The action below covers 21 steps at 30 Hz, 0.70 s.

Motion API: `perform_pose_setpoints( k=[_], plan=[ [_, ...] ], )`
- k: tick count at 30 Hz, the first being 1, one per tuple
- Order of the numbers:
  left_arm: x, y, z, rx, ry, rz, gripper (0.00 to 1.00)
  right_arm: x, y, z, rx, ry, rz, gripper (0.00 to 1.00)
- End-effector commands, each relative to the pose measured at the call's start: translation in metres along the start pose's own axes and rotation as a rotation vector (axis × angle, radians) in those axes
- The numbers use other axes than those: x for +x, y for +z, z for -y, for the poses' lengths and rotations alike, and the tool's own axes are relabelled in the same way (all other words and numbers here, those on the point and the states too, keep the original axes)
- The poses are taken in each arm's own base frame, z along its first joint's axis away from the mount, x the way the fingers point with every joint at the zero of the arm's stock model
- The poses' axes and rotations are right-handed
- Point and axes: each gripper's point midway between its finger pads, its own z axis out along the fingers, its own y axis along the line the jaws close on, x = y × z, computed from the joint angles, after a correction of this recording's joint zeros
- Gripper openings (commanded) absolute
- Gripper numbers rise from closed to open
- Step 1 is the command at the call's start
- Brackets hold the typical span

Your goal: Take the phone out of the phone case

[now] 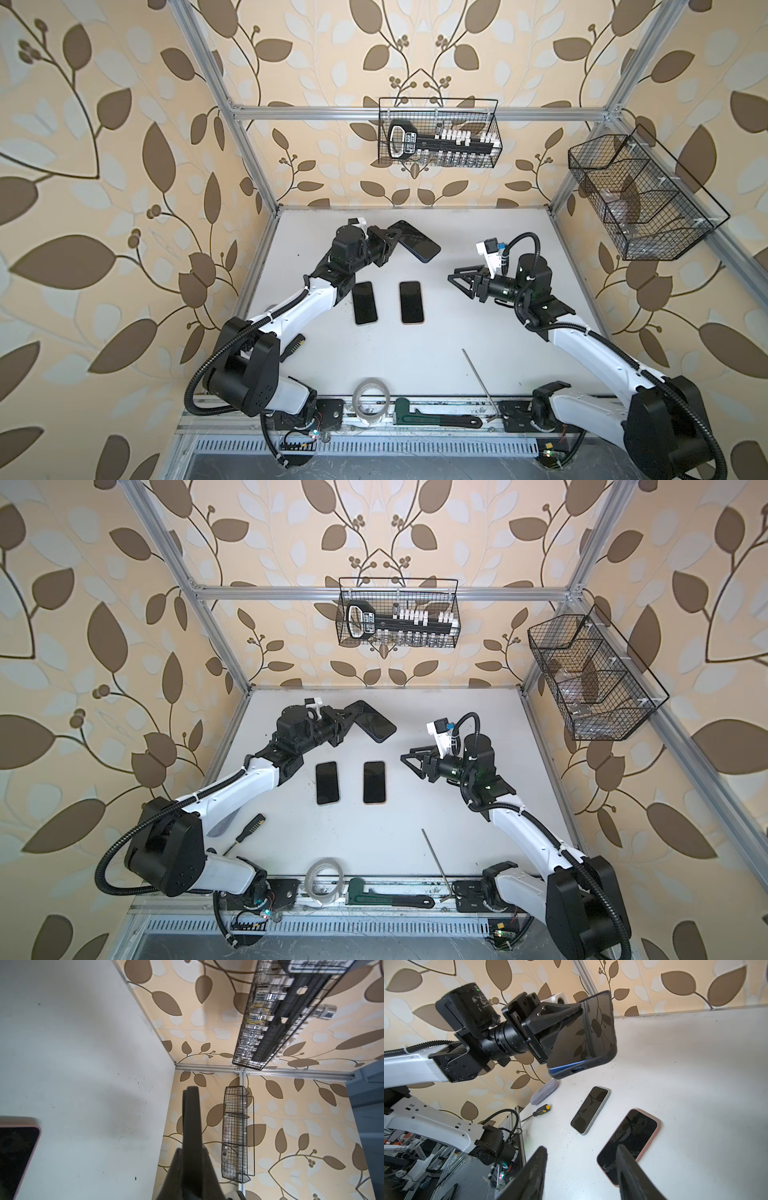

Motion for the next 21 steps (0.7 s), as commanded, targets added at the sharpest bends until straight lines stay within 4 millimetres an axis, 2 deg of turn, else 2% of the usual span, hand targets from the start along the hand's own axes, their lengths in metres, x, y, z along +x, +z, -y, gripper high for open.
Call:
perform_pose_setpoints(
  k=[1, 2, 3, 4, 5, 8, 13, 21],
  plan=[
    [0.02, -0.005, 0.06, 0.122, 0.248, -0.161, 0.0, 0.009, -0.007, -0.008, -0.037, -0.025, -0.111, 0.63],
    [0.025, -0.007, 0.07, 0.138, 0.305, -0.191, 0.0, 0.007, -0.008, -0.007, -0.036, -0.025, -0.119, 0.65],
    [0.027, 0.001, 0.062, 0.108, 0.335, -0.232, 0.0, 0.005, -0.009, -0.006, -0.029, -0.034, -0.13, 0.68],
    [0.029, 0.001, 0.063, 0.096, 0.373, -0.255, 0.0, 0.003, -0.01, -0.004, -0.016, -0.039, -0.14, 0.7],
    [0.033, 0.001, 0.066, 0.102, 0.412, -0.28, 0.0, 0.002, -0.011, -0.004, -0.01, -0.046, -0.15, 0.77],
    [0.041, -0.002, 0.072, 0.113, 0.528, -0.337, 0.0, -0.001, -0.014, -0.001, 0.026, -0.073, -0.187, 0.83],
    [0.052, -0.011, 0.076, 0.143, 0.692, -0.4, 0.0, -0.006, -0.015, -0.005, 0.026, -0.093, -0.233, 0.84],
    [0.078, -0.021, 0.073, 0.256, 0.874, -0.562, 0.0, 0.01, -0.006, -0.021, -0.033, -0.165, -0.343, 0.83]
  ],
)
